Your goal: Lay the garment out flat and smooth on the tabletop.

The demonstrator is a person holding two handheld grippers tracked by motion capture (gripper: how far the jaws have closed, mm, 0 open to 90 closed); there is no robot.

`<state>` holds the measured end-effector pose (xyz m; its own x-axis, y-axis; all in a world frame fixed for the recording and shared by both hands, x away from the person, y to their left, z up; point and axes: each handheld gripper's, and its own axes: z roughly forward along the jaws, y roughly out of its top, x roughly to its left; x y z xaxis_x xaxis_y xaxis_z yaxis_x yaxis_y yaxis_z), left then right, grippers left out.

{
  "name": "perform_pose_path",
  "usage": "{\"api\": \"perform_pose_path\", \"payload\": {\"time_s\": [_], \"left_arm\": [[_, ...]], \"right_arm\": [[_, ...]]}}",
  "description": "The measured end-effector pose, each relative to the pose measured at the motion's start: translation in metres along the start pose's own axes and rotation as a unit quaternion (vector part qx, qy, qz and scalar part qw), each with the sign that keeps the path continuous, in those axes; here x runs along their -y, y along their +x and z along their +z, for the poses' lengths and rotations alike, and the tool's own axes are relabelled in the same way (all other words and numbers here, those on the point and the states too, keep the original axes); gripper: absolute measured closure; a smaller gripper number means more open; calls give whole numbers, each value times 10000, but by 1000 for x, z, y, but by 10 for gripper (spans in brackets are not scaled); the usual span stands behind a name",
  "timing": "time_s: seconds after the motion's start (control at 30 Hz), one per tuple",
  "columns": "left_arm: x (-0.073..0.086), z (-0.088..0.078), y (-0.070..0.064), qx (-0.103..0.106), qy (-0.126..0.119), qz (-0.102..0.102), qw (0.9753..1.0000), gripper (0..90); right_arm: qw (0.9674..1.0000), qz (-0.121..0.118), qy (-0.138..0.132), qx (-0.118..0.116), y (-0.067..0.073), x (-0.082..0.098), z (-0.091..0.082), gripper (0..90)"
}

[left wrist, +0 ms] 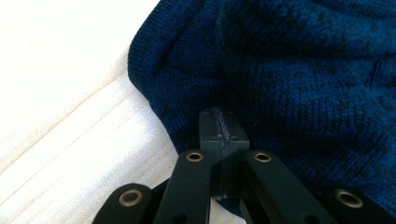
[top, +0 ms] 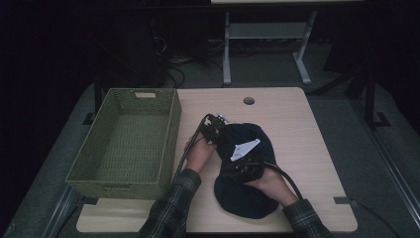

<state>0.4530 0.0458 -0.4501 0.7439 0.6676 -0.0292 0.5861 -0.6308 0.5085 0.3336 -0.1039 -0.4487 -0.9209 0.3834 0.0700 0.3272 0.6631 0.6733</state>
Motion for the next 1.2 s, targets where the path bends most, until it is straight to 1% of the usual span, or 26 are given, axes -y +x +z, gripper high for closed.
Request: {"api": "perform_pose_path", "payload": {"time_s": [0.07, 0.1, 0.13, 0.17, 0.27, 0.3, 0.33, 0.4, 0.43, 0.5, 0.53, 0.57, 0.6, 0.63, 0.67, 0.73, 0.77, 0.8, 0.83, 0.87, 0.9, 1.0, 1.03, 1.1, 1.13, 1.2], "left_arm": [[0, 0, 1, 48, -3, -32, 10000, 900], [0, 0, 2, 61, 11, -45, 10000, 900], [0, 0, 2, 61, -9, -73, 10000, 900], [0, 0, 2, 86, 10, -86, 9999, 900], [0, 0, 4, 129, 15, -114, 9998, 900], [0, 0, 4, 130, 5, -122, 9998, 900], [0, 0, 4, 121, -3, -131, 9998, 900], [0, 0, 4, 118, -6, -127, 9998, 900], [0, 0, 4, 120, -3, -125, 9998, 900], [0, 0, 4, 118, -1, -118, 9999, 900], [1, 0, 4, 119, -2, -117, 9999, 900], [1, 0, 4, 120, -6, -117, 9999, 900], [1, 0, 4, 122, -12, -120, 9999, 900], [1, 0, 4, 140, -38, -140, 9998, 900], [2, 0, 5, 166, -33, -157, 9997, 900], [2, 0, 6, 189, -59, -201, 9996, 900], [3, 0, 6, 191, -83, -213, 9996, 900], [4, -1, 6, 179, -110, -202, 9996, 900], [5, 0, 6, 204, -167, -239, 9994, 900], [6, -1, 6, 203, -184, -259, 9993, 900], [7, -1, 7, 237, -190, -261, 9992, 900], [8, -2, 9, 376, -184, -296, 9987, 900], [9, -4, 8, 403, -207, -336, 9984, 899], [10, -10, 7, 507, -324, -403, 9974, 894], [11, -14, 4, 503, -392, -431, 9970, 874], [13, -23, 0, 470, -401, -341, 9975, 868]], "right_arm": [[9999, -45, 84, 82, 1, 0, 5, 662], [9999, -18, 95, 123, 1, 0, 7, 724], [9997, -57, 108, 196, 0, 0, 7, 797], [9997, -65, 93, 210, -2, 1, 7, 835], [9999, -24, 69, 122, -2, 1, 5, 865], [10000, -76, 40, 44, -1, 2, 4, 866], [10000, -68, 13, 2, 1, 2, 2, 867], [9997, -131, -152, -171, 5, 2, -3, 867], [9993, -131, -222, -278, 8, 3, -6, 867], [9982, -228, -309, -469, 14, 4, -12, 876], [9970, -302, -358, -620, 19, 5, -15, 877], [9966, -365, -363, -639, 22, 6, -17, 877], [9968, -447, -324, -570, 26, 6, -17, 877], [9973, -432, -258, -539, 29, 8, -16, 878], [9973, -455, -228, -525, 28, 10, -14, 877], [9982, -309, -121, -501, 26, 14, -7, 865], [9982, -362, -73, -465, 25, 15, -3, 842], [9984, -330, -74, -451, 25, 16, -2, 762], [9985, -257, -117, -478, 25, 15, -3, 690], [9983, -266, -162, -499, 25, 15, -5, 664], [9985, -250, -215, -440, 25, 15, -9, 633], [9982, -104, -499, -309, 17, 16, -27, 613], [9977, 85, -628, -257, 16, 17, -34, 634], [9964, 218, -817, -64, 7, 22, -49, 701], [9957, 327, -864, 61, 3, 26, -56, 753], [9941, 590, -855, 303, -8, 35, -68, 829]]}}
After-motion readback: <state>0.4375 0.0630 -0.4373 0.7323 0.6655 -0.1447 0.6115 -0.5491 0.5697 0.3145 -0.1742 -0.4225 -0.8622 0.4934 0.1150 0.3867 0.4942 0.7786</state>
